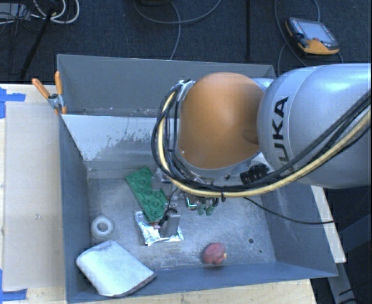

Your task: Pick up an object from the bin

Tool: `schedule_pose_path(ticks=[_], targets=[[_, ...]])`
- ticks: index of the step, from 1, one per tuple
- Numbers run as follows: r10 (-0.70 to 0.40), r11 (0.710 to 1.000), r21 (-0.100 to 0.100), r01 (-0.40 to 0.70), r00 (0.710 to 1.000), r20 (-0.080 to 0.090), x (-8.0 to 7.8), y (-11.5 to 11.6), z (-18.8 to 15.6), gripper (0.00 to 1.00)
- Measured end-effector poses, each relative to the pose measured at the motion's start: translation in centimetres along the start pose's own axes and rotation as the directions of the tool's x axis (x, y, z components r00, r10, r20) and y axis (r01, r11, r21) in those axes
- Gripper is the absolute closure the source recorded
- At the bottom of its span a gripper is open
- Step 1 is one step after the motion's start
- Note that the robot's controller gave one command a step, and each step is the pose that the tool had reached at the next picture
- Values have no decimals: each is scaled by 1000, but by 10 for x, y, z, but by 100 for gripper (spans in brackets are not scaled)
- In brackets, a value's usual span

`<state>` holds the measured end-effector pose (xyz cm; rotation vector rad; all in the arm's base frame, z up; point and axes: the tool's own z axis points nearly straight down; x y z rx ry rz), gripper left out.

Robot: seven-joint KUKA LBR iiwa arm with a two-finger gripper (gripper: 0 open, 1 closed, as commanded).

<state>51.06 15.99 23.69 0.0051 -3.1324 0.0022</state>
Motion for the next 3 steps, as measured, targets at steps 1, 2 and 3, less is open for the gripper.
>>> schedule_pose_path(ticks=[1,2,3], targets=[[-350,937,1,350,937,4,-24,-6,170,0],[-345,939,1,345,939,9,-26,-7,167,100],[-413,911,4,413,911,18,-23,-13,-6,100]])
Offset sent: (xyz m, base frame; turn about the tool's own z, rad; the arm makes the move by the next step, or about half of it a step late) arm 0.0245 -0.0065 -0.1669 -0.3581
